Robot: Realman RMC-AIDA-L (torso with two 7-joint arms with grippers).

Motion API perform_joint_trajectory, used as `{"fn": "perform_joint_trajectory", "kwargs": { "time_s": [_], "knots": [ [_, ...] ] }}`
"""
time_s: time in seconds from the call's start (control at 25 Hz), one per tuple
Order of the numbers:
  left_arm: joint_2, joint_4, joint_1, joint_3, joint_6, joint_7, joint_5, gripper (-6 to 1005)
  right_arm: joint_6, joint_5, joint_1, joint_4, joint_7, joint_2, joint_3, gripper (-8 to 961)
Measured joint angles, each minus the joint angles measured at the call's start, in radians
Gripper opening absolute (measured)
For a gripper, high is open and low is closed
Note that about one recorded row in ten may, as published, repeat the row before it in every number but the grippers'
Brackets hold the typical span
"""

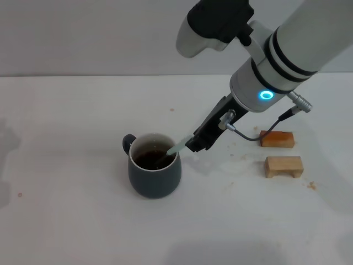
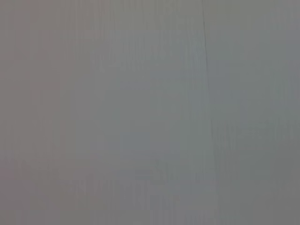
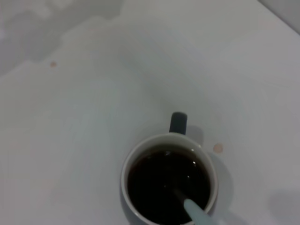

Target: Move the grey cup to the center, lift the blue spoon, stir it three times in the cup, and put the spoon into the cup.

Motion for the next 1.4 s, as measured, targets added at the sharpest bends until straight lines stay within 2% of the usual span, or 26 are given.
{"fn": "perform_joint_trajectory", "kwargs": {
  "time_s": [0.52,1.4],
  "knots": [
    [0.0,-0.009,0.004,0.002,0.0,0.0,0.001,-3,-0.024,0.006,0.009,-0.024,-0.015,0.002,-0.033,262],
    [-0.002,-0.009,0.01,0.0,0.003,0.0,0.002,-2,-0.062,0.0,0.04,-0.036,-0.023,-0.002,-0.059,188]
  ]
}}
